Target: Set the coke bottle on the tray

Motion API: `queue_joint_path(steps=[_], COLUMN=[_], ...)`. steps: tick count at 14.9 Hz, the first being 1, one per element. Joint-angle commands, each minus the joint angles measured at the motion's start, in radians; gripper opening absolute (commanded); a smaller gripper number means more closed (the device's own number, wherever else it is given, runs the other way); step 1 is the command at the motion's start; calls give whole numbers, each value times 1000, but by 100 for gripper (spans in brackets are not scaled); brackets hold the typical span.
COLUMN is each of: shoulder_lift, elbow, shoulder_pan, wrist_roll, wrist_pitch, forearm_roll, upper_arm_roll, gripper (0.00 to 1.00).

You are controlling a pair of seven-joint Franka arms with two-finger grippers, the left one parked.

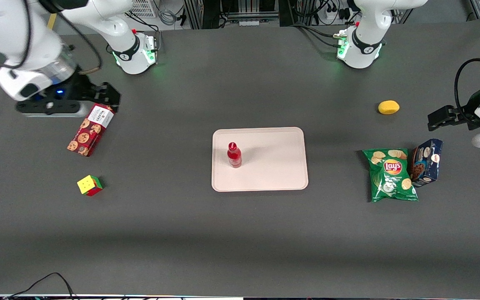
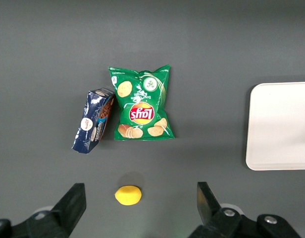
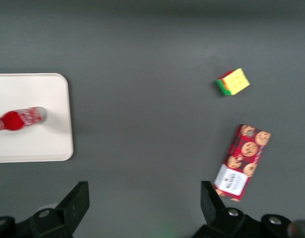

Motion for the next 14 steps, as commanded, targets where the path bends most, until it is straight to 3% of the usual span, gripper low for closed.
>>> queue_joint_path(steps=[1,8,14], shoulder_lift=[14,28,42], elbow=[18,47,65], shoulder_pan=[-126,-291,-317], wrist_roll=[-97,-103,-103], wrist_pitch=[24,24,24], forearm_roll=[12,26,25], upper_arm_roll=[-5,-27,-24], gripper=[100,100,100])
